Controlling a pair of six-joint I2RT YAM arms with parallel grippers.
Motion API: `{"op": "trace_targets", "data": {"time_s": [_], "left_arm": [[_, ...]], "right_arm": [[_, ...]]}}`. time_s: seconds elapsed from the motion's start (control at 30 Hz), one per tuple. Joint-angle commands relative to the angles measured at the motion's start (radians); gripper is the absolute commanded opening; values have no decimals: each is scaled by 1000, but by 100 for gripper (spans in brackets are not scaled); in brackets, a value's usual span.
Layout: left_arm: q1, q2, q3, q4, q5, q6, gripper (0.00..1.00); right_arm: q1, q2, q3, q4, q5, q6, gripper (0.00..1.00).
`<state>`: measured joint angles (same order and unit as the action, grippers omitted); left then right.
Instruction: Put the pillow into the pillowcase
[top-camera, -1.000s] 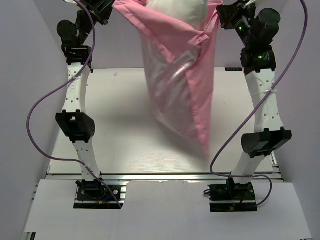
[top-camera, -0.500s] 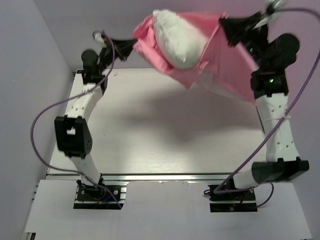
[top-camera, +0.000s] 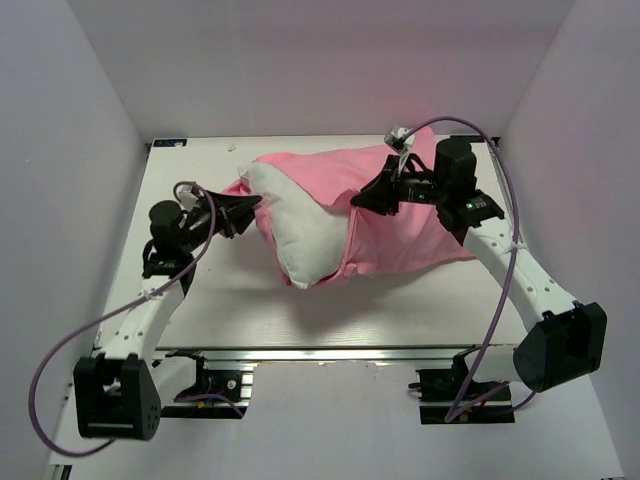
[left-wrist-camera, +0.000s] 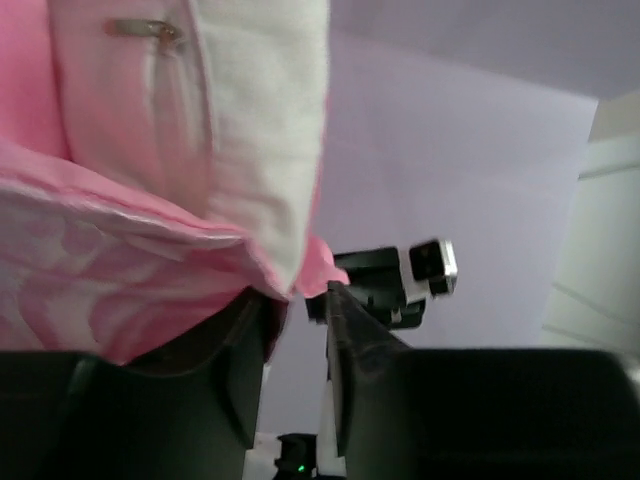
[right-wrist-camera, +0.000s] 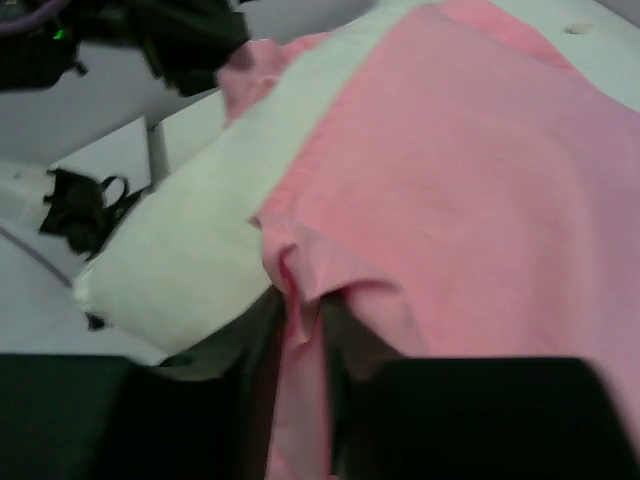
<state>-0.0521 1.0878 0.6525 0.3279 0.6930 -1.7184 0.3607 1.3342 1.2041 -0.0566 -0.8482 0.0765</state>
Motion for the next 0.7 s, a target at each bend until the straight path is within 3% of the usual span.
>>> {"op": "trace_targets", "data": {"time_s": [0.0, 0.1, 0.17, 0.27, 0.33, 0.37, 0.43, 0.47, 0.67], "left_arm": [[72, -120, 18, -272, -7, 143, 42], [150, -173, 79, -534, -7, 288, 62], [181, -163, 145, -707, -4, 394, 70], [196, -120, 253, -921, -38, 538, 73], [199, -98, 318, -1074, -106, 655, 75], [199, -79, 387, -1125, -142, 690, 78], [202, -60, 449, -1260, -247, 778, 80], [201, -46, 502, -1300, -286, 795, 81], [201, -106, 582, -1457, -527, 806, 92]], "right_arm": [[37, -53, 83, -18, -125, -40, 32], [38, -27, 199, -35, -146, -23, 49], [40, 2, 320, -52, -144, -23, 62], [96, 74, 502, -127, -71, -50, 62], [210, 130, 584, -283, 78, -140, 65], [313, 144, 618, -358, 238, -174, 67], [410, 163, 602, -371, 413, -216, 87], [452, 169, 554, -359, 557, -224, 89], [595, 282, 499, -348, 797, -218, 89]]}}
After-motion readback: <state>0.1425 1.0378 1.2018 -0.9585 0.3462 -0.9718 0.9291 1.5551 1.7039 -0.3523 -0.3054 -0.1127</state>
